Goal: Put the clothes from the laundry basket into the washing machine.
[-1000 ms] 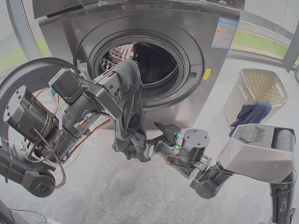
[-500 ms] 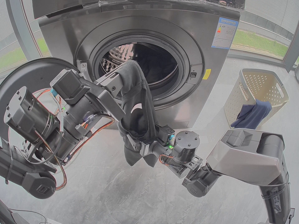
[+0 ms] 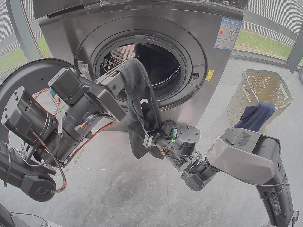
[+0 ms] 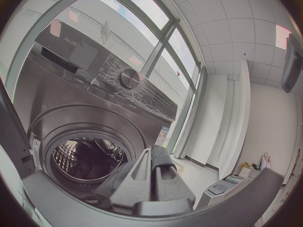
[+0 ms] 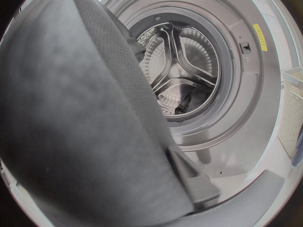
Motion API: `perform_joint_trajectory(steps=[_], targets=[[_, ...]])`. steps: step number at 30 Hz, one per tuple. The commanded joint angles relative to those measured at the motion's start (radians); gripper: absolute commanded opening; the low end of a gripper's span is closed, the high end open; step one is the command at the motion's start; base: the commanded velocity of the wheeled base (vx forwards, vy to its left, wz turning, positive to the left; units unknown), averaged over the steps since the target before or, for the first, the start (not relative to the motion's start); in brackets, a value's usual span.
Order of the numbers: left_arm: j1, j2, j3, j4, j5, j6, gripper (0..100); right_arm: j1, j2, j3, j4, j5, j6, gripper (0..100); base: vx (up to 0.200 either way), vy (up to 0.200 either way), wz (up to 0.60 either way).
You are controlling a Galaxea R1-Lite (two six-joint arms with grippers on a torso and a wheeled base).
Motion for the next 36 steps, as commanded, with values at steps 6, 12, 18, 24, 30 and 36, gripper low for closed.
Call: perform_joint_trajectory(steps=[6,12,18,24,30,36], targets=[[0.072,0.022,0.003,0.006,0.003,0.001,0,-0.043,-0.052,0.028,-0.003,-0.015,0.008,0,0.0,0.0,0.0],[0.179,0.087,0.057,0.0,-0.045,-0.001,0,-0.091,-0.211,0.171,-0.003,-0.015,0.008,0,0.0,0.0,0.0],[0.256,0.214,0.101,-0.001,-0.057,0.055,0,-0.107,-0.328,0.257,-0.002,-0.014,0.008,0,0.0,0.0,0.0],[0.276,0.291,0.109,-0.001,-0.06,0.07,0,-0.086,-0.398,0.305,0.001,-0.014,0.008,0,0.0,0.0,0.0],[0.274,0.329,0.132,-0.003,-0.071,0.101,0,-0.072,-0.41,0.303,0.003,-0.014,0.008,0,0.0,0.0,0.0],[0.276,0.329,0.138,-0.001,-0.088,0.105,100,-0.072,-0.41,0.3,0.001,-0.014,0.009,0,0.0,0.0,0.0]])
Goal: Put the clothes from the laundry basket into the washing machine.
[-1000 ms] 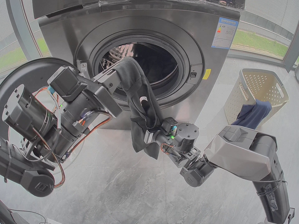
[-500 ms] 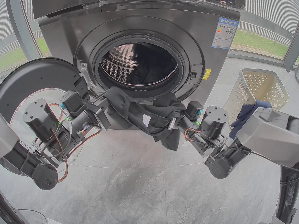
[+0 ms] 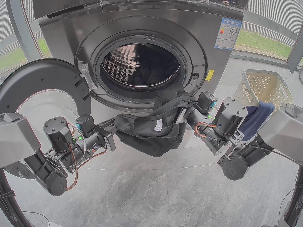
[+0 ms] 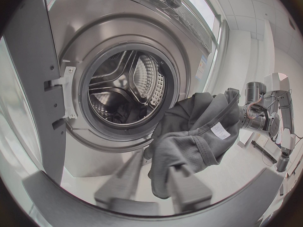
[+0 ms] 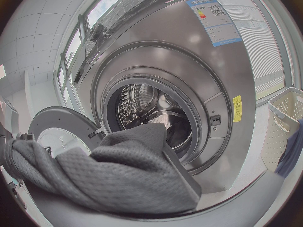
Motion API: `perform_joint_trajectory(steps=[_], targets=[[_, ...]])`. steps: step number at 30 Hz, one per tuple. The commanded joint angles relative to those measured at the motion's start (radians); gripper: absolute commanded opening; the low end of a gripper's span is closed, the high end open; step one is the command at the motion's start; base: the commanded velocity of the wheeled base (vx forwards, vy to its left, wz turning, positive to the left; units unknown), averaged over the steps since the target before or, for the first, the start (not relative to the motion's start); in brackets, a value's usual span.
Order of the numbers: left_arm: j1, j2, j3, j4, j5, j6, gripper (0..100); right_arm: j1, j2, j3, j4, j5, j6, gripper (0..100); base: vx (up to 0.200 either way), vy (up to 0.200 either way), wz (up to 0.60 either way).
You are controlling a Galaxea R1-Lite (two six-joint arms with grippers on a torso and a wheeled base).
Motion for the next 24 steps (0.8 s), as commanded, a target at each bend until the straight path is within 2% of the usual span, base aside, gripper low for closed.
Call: perform_joint_trajectory(steps=[1,5,6,9,11,14,17,19,24], targets=[[-0.003,0.015,0.007,0.0,-0.001,-0.001,100,0.001,-0.013,-0.006,0.001,0.001,0.0,0,0.0,0.0,0.0],[-0.009,0.03,0.082,0.0,-0.013,0.004,100,-0.002,-0.013,-0.013,0.002,0.001,-0.001,0,0.0,0.0,0.0],[-0.014,0.038,0.099,0.0,-0.026,0.013,100,-0.001,-0.012,-0.013,0.002,0.001,-0.001,0,0.0,0.0,0.0],[-0.02,0.047,0.171,0.0,-0.095,0.083,100,0.006,-0.005,-0.006,0.001,-0.001,0.0,0,0.0,0.0,0.0],[-0.021,0.047,0.202,0.0,-0.116,0.099,100,0.007,-0.005,-0.012,0.002,-0.001,0.0,0,0.0,0.0,0.0],[-0.029,0.049,0.234,0.0,-0.131,0.102,100,0.007,-0.005,-0.015,0.005,-0.001,-0.001,0,0.0,0.0,0.0],[-0.041,0.072,0.26,0.0,-0.147,0.12,100,0.009,-0.004,-0.007,0.002,-0.001,-0.001,0,0.0,0.0,0.0],[-0.052,0.101,0.289,0.0,-0.15,0.162,100,0.012,-0.004,-0.006,0.002,-0.001,-0.001,0,0.0,0.0,0.0],[-0.066,0.101,0.291,0.0,-0.151,0.166,100,0.013,-0.004,-0.01,0.002,-0.001,0.0,0,0.0,0.0,0.0]])
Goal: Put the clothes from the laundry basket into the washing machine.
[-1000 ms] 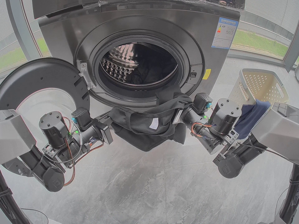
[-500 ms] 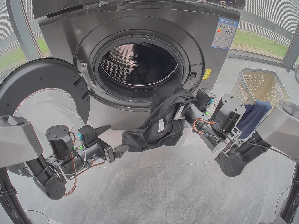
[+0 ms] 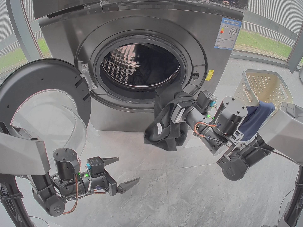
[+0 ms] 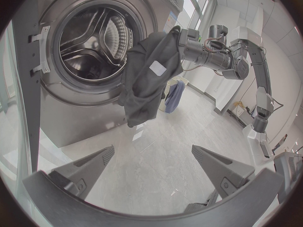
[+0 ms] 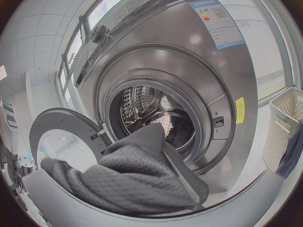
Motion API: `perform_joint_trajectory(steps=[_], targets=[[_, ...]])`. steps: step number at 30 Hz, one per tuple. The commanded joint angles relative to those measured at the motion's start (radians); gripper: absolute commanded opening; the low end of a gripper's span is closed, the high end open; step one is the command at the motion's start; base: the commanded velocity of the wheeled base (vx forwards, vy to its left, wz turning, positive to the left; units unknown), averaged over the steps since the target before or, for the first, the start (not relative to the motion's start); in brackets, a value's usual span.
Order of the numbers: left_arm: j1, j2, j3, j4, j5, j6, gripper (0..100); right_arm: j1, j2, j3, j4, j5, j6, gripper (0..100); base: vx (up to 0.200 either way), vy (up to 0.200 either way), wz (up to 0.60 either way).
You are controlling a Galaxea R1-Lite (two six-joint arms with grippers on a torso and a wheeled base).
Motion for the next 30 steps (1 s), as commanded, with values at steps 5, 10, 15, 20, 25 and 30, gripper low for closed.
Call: perform_joint_trajectory(steps=[5,10,15,20,25,30], targets=[[-0.045,0.016,-0.098,-0.001,0.011,-0.027,100,0.017,0.002,0.004,-0.003,0.0,0.007,0,0.0,0.0,0.0],[-0.067,0.075,-0.242,0.0,0.046,-0.042,100,0.032,0.011,0.019,-0.003,-0.002,0.007,0,0.0,0.0,0.0],[-0.081,0.153,-0.4,0.0,0.046,-0.056,100,0.057,0.014,0.016,-0.001,-0.002,0.007,0,0.0,0.0,0.0],[-0.113,0.226,-0.532,0.0,0.049,-0.082,100,0.077,0.026,0.014,-0.001,-0.002,0.007,0,0.0,0.0,0.0],[-0.125,0.265,-0.596,0.0,0.054,-0.082,100,0.089,0.028,0.013,0.0,-0.002,0.007,0,0.0,0.0,0.0],[-0.125,0.309,-0.679,0.0,0.093,-0.085,100,0.103,0.019,0.014,0.0,-0.003,0.008,0,0.0,0.0,0.0]])
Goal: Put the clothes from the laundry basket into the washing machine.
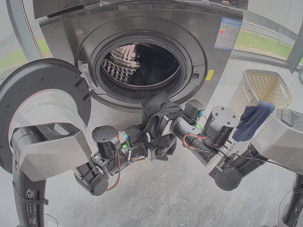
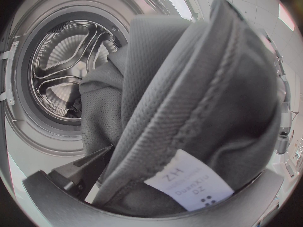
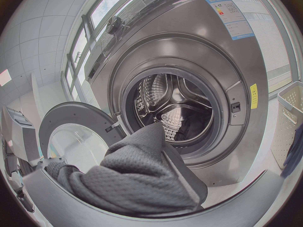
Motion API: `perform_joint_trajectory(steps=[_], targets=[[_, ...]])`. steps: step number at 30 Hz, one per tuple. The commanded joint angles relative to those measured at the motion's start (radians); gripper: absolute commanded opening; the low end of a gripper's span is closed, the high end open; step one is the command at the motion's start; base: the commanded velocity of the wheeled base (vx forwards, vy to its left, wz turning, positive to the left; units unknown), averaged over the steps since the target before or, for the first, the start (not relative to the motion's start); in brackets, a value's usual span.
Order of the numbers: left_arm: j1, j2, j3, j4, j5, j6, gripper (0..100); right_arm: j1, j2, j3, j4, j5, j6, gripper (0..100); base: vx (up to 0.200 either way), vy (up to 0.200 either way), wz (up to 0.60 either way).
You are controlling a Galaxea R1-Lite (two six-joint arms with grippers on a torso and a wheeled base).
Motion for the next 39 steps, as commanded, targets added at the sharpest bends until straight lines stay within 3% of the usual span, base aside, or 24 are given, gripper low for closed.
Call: perform_joint_trajectory(steps=[1,4,17,18,23,28,39], targets=[[-0.005,0.072,-0.086,-0.001,0.03,-0.002,100,0.019,-0.005,0.002,0.0,-0.002,0.001,0,0.0,0.0,0.0],[-0.005,0.098,-0.136,0.001,0.047,-0.007,100,0.027,-0.008,0.0,0.0,-0.028,0.001,0,0.0,0.0,0.0],[-0.002,0.152,-0.25,0.001,0.139,-0.047,100,0.047,-0.023,0.002,0.011,-0.035,0.009,0,0.0,0.0,0.0],[-0.002,0.15,-0.251,0.001,0.139,-0.048,0,0.047,-0.023,0.004,0.011,-0.035,0.009,0,0.0,0.0,0.0],[0.004,0.155,-0.256,0.001,0.141,-0.059,0,0.033,-0.028,0.004,0.011,-0.037,0.012,0,0.0,0.0,0.0],[0.027,0.143,-0.234,-0.001,0.174,-0.064,0,-0.002,-0.072,0.01,0.011,-0.037,0.02,0,0.0,0.0,0.0],[0.07,-0.054,-0.17,0.001,0.199,-0.104,0,-0.064,-0.095,0.126,0.009,-0.037,0.037,0,0.0,0.0,0.0]])
